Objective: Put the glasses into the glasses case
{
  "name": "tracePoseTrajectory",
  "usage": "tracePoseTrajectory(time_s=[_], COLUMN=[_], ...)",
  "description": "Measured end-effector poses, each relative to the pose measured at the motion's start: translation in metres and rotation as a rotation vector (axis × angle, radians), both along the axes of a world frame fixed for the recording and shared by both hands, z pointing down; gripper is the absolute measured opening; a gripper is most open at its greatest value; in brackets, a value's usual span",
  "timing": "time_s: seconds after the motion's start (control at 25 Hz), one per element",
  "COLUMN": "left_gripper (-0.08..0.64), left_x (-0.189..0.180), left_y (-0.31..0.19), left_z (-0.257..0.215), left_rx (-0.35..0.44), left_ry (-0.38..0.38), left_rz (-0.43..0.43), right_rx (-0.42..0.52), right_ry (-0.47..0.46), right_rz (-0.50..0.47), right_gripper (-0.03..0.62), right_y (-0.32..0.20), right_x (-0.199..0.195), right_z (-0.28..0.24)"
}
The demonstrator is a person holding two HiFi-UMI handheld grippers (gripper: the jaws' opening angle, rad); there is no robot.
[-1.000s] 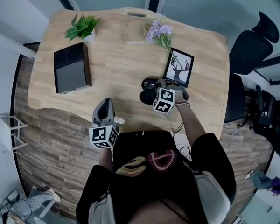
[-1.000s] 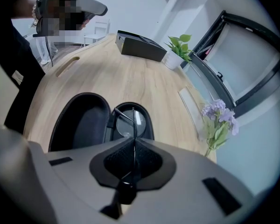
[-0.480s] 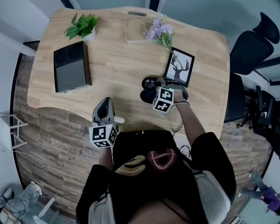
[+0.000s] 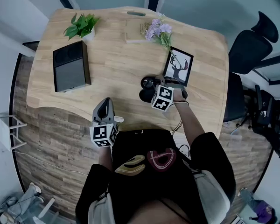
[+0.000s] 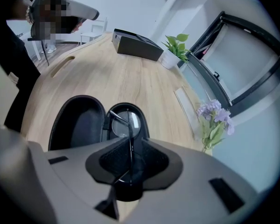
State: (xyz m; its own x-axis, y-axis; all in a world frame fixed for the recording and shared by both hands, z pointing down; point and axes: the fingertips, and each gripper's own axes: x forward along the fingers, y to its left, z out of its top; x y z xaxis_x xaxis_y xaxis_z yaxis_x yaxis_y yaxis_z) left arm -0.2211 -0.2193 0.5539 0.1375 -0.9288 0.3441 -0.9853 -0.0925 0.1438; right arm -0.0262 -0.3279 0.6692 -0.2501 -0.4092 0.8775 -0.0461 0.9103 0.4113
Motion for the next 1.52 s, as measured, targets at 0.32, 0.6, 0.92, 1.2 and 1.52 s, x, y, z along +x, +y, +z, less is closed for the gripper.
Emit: tracePoseTrajectory(time_s=[0.32, 0.6, 0.92, 1.2, 1.52], left_gripper=[0.025, 0.025, 0.025, 0.025, 0.025], left_x=[-0.002, 0.007, 0.020, 0.038, 0.055], left_y=[0.002, 0.001, -0.004, -0.004, -0.003], left_z=[-0.002, -0.011, -0.028, -0.043, -0.074], left_rx=[0.005, 0.044, 0.084, 0.117, 0.184], left_ry=[-0.016, 0.017, 0.047, 0.063, 0.113], left_rz=[-0.005, 0.022, 0.084, 0.157, 0.227], right_rx=[-0.022, 0.007, 0.114, 0.157, 0.165], right_ry=[-0.084, -0.245, -0.415, -0.616, -0.764], right_rz=[0.073, 0.200, 0.302, 0.440, 0.507], right_gripper=[0.187, 0.263, 0.301, 0.321, 0.321], right_y=[-0.002, 0.001, 0.016, 0.035, 0.069], right_x=[0.001, 0.004, 0.005, 0.014, 0.022], right_z=[-0.023, -0.062, -0.113, -0.158, -0.185])
